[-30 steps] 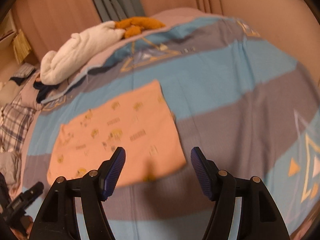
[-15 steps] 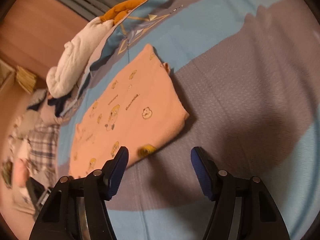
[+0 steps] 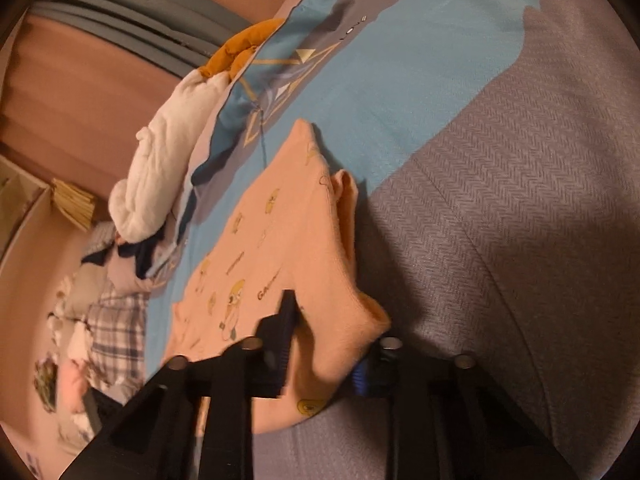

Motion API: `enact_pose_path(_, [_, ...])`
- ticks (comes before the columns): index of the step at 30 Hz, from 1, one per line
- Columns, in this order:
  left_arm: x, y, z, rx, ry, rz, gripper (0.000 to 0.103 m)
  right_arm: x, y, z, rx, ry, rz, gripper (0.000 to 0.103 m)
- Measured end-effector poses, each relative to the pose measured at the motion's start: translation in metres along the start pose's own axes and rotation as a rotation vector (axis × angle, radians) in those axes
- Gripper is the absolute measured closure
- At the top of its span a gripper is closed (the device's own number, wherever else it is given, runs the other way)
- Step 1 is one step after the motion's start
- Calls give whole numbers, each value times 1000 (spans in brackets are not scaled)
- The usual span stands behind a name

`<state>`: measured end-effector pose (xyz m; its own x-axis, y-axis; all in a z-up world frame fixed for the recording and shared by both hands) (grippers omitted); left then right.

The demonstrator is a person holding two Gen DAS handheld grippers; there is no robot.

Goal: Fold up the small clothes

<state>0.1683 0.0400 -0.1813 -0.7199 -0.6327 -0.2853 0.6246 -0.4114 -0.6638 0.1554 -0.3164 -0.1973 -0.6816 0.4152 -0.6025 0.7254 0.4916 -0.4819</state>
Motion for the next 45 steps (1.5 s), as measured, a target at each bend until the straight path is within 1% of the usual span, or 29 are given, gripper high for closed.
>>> enact_pose_path(2, [3, -10, 3, -3, 6, 31, 87, 1, -9, -6, 7, -30, 22, 85])
enact_pose_path(3, [5, -17, 6, 7, 14, 41, 87, 1, -18, -10, 9, -42, 32, 88])
enact_pose_path(4, [7, -20, 9, 16, 21, 42, 88, 0, -22, -10, 11, -46, 36, 93])
enact_pose_path(5, [10, -25, 12, 23, 36, 39, 88, -1, -29, -12, 17, -49, 44, 94])
enact_pose_path(7, [16, -30, 15, 6, 62, 30, 88, -2, -43, -16, 37, -64, 55, 95])
enact_pose_path(10, [28, -39, 17, -10, 105, 29, 88, 0, -57, -28, 17, -110, 66, 95])
enact_pose_path(15, [45, -59, 9, -6, 87, 13, 88, 14, -81, -38, 8, -149, 61, 95])
enact_pose_path(19, [63, -74, 3, -33, 92, -27, 88, 29, -94, -35, 16, -137, 38, 95])
enact_pose_path(21, [72, -79, 0, -59, 100, -42, 87, 38, -102, -33, 38, -136, 29, 95])
enact_pose_path(25, [87, -79, -8, -113, 114, -64, 87, 48, -104, -27, 69, -112, 12, 95])
enact_pose_path(31, [92, -69, -13, -177, 128, -67, 84, 57, -85, -8, 132, -97, -24, 95])
enact_pose_path(36, [92, -64, -18, -195, 123, -76, 79, 62, -78, 8, 130, -38, -45, 95])
enact_pose_path(38, [93, -65, -18, -200, 128, -76, 78, 63, -75, 10, 138, -27, -55, 90])
enact_pose_path(39, [94, -65, -18, -204, 134, -76, 78, 65, -75, 11, 142, -24, -58, 85])
enact_pose_path(42, [95, -68, -18, -211, 138, -74, 78, 66, -74, 10, 145, -27, -55, 82])
enact_pose_path(45, [96, -69, -20, -205, 116, -79, 77, 66, -71, 9, 151, -30, -44, 78])
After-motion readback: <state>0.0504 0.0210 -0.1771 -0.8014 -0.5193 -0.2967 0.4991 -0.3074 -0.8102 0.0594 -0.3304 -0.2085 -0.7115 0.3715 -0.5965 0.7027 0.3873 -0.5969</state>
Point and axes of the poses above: each gripper's, at about its wrist camera, not at the fingertips, and y roughly the way its jaws point, z to its right, x to its underside, the point moved 3 cm from there along y, roughly the way its jaws point, and after that the axes turned 8 degrees about -y, right-handed, at the moved point
